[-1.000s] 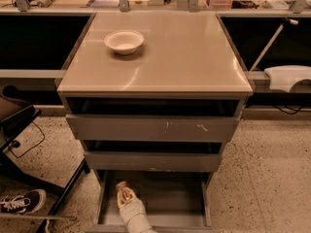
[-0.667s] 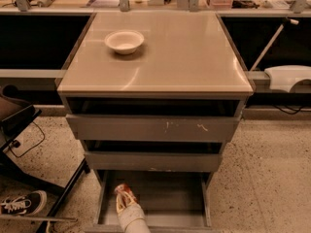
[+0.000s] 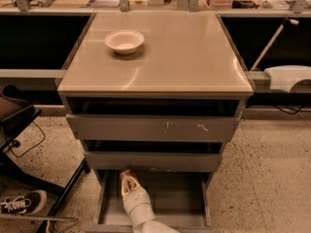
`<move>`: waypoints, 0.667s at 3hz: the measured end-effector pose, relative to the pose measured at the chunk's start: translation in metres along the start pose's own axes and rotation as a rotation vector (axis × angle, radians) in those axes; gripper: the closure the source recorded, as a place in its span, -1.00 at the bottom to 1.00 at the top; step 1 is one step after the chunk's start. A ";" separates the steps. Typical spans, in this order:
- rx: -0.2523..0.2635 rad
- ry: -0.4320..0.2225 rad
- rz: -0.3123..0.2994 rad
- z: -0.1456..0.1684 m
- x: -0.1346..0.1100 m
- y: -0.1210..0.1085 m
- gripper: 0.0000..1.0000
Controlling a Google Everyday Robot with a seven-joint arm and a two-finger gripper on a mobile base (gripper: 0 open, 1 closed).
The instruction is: Pick coke can from bottom drawer and place on counter
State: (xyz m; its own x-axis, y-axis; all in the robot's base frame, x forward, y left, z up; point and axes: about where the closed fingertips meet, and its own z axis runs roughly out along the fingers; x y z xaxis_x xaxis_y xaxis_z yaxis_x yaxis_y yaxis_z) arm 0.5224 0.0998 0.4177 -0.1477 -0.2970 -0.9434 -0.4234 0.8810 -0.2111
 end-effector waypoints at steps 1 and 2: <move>0.036 -0.032 -0.085 -0.010 -0.087 -0.039 1.00; 0.105 -0.033 -0.256 -0.035 -0.172 -0.079 1.00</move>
Offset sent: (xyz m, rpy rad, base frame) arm 0.0306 -0.0696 0.3060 -0.5230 -0.0105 0.0190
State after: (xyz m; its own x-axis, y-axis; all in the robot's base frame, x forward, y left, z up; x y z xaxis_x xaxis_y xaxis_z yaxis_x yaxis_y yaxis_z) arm 0.5496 0.0683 0.6055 -0.0184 -0.5040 -0.8635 -0.3481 0.8129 -0.4670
